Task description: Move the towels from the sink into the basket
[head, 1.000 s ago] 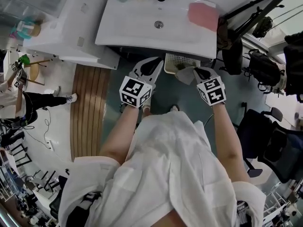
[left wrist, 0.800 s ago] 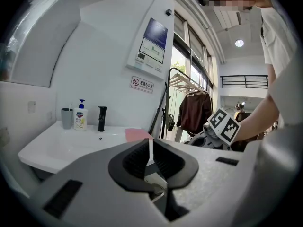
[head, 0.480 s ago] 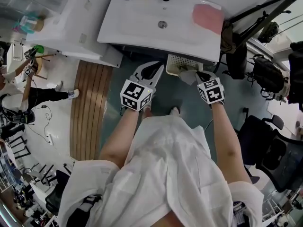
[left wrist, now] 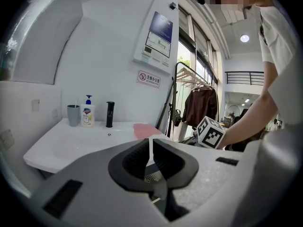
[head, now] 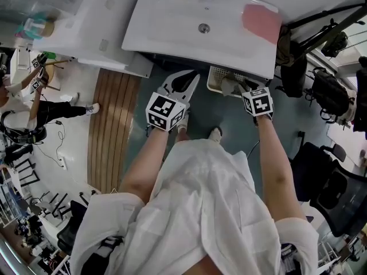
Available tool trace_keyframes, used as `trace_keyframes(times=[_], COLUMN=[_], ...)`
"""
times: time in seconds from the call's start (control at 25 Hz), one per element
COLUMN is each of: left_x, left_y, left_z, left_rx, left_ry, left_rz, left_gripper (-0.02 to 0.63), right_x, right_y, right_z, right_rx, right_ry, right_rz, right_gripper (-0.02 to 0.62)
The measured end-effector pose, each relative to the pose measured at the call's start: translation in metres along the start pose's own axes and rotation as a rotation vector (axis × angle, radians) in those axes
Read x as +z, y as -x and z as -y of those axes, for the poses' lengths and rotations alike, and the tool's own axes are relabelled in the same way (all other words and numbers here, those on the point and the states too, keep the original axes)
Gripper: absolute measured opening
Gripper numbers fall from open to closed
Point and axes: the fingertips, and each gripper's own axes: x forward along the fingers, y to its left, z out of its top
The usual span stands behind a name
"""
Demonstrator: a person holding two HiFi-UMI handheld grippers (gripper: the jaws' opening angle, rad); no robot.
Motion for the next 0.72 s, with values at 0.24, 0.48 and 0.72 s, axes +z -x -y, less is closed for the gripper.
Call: trace_keyframes(times=[0.24, 0.48, 0.72], left_x=[0.006, 0.011, 0.022], left_y=[-0.006, -0.013, -0.019], left_z=[-0.003, 0.007, 0.028], left_rx=[-0.009, -0.026, -0.038], left_ry=[-0.002, -0.012, -0.032], left_rz=[0.004, 0.013, 0.029], left_gripper=[0.031, 0.031, 0.031], right_x=[0.006, 0.012, 0.006], right_y=[0.009, 0.032, 0.066], right_z=[0.007, 0.011, 0.017], right_rx=[-0.024, -0.040, -0.055], right_ry=[-0.032, -0.048, -0.062], right_rz=[0.031, 0.098, 0.162], right_gripper=[0.132, 0.129, 0.129])
